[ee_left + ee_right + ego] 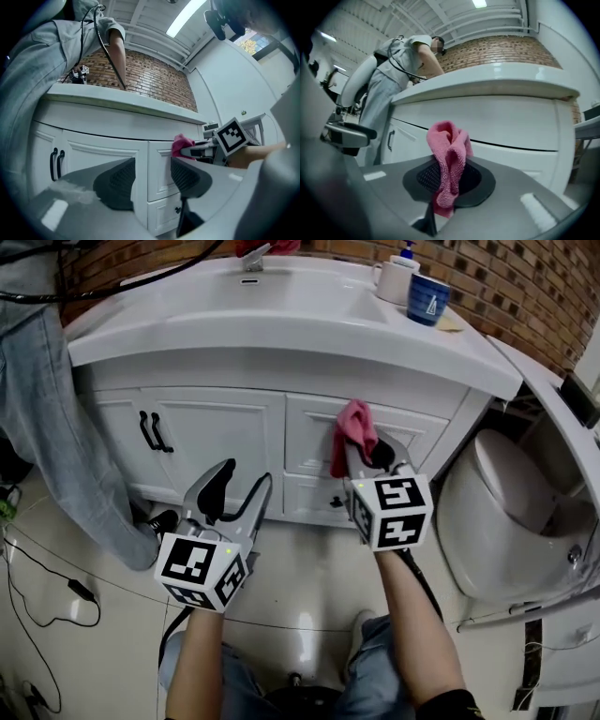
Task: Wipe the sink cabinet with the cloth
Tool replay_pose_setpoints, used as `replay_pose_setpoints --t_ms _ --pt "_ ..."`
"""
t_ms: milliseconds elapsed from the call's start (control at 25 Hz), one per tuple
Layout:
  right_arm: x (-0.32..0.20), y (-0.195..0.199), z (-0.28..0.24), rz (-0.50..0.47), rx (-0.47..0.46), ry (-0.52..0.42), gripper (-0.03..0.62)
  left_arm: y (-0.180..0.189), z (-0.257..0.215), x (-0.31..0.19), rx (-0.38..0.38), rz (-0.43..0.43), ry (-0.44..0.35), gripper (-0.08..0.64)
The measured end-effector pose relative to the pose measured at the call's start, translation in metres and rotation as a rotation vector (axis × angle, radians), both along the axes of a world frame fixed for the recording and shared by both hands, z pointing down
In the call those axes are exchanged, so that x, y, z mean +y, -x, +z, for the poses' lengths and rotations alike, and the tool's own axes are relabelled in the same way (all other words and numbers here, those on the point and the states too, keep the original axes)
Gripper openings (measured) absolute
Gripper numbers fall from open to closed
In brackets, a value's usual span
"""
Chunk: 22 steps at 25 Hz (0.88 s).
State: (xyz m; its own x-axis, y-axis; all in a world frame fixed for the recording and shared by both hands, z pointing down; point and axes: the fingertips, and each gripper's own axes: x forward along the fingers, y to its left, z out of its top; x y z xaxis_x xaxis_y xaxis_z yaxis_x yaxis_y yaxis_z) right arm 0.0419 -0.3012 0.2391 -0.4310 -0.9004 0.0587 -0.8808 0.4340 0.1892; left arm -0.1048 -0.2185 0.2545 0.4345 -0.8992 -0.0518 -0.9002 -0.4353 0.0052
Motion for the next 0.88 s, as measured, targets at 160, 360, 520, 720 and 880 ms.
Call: replay_pose_setpoints --t_ms 160,360,520,720,880 --pt "-0.004 0.089 0.011 -0.147 0.039 -0.001 0.052 0.019 -0.002 0.001 0.014 -0.053 0.003 0.235" --pt "-0.014 0.103 0.013 -0.154 0.052 0.009 0.052 0.022 -0.009 -0.007 0.085 -0.083 -0.001 0.235" --pt "-0.017 0.044 0.008 -0.041 0.074 0.001 0.052 0.005 0.000 -0.014 0.064 -0.037 0.014 0.235" --pt "-0.018 -0.092 0.017 0.184 0.037 0.054 0.052 -0.021 0.008 -0.015 0.002 0.029 0.017 0.235" --pt "-0.013 -0.158 0.021 0.287 0.007 0.066 0.052 -0.031 0.011 -0.014 -0.027 0.049 0.014 0.235"
